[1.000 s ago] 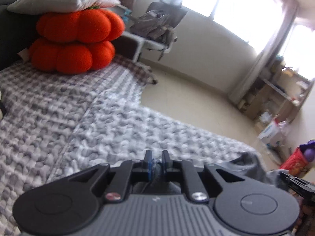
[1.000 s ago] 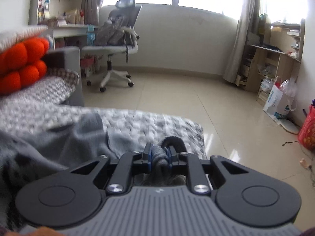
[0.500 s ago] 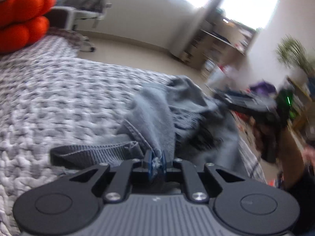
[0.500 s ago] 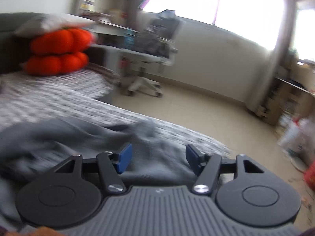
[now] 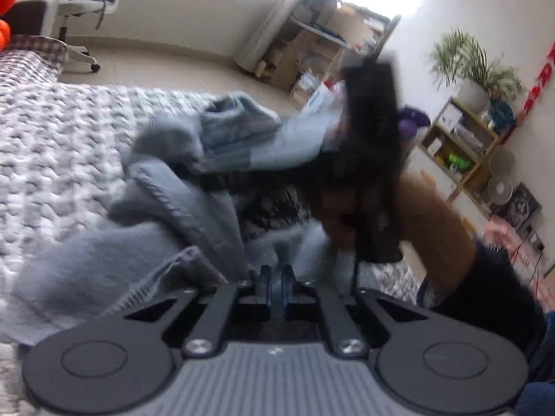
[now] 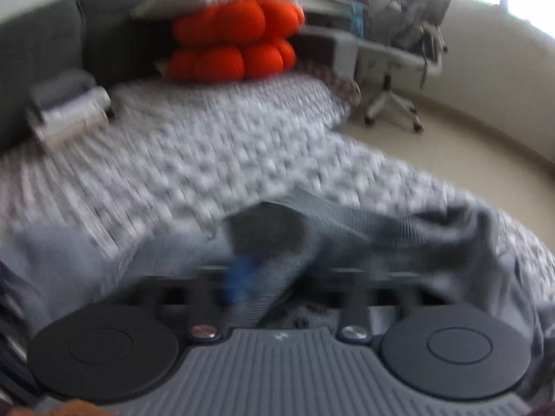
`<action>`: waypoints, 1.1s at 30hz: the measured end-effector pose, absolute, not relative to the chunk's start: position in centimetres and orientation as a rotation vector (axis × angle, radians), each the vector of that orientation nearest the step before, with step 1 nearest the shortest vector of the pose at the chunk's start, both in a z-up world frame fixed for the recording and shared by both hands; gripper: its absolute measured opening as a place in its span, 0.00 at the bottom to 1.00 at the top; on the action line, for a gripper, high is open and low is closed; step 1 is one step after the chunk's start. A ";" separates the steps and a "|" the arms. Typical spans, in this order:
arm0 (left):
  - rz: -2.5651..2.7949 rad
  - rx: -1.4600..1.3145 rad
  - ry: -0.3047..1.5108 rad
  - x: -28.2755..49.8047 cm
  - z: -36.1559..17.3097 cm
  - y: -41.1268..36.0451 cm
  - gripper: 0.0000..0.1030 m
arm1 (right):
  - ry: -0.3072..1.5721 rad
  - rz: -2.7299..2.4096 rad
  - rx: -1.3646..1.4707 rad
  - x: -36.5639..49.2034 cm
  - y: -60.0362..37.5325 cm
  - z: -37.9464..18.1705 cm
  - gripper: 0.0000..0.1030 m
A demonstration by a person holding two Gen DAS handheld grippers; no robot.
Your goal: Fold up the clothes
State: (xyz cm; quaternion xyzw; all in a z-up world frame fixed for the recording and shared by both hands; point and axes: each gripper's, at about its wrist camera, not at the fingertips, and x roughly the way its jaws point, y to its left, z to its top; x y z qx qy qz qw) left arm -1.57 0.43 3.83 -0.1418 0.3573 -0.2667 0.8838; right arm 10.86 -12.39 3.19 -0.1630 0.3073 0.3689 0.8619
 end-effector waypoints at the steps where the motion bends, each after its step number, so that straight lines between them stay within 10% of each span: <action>1: -0.550 -0.313 0.726 -1.8 4.2 1.3 0.06 | 0.635 0.768 -0.345 10.5 -12.8 2.9 0.06; 12: -0.294 -0.391 0.725 0.4 3.7 7.5 0.20 | 0.544 0.671 -0.290 6.5 -18.7 3.0 0.03; 23: -0.352 -0.433 0.743 1.9 2.4 6.9 0.62 | 0.518 0.647 -0.193 5.9 -20.1 0.8 0.08; 30: -0.321 -0.396 0.784 2.4 1.7 5.0 0.61 | 0.535 0.689 -0.042 6.7 -22.2 0.4 0.09; 33: -0.289 -0.371 0.777 2.3 1.8 4.2 0.30 | 0.547 0.704 0.007 6.8 -22.7 0.4 0.09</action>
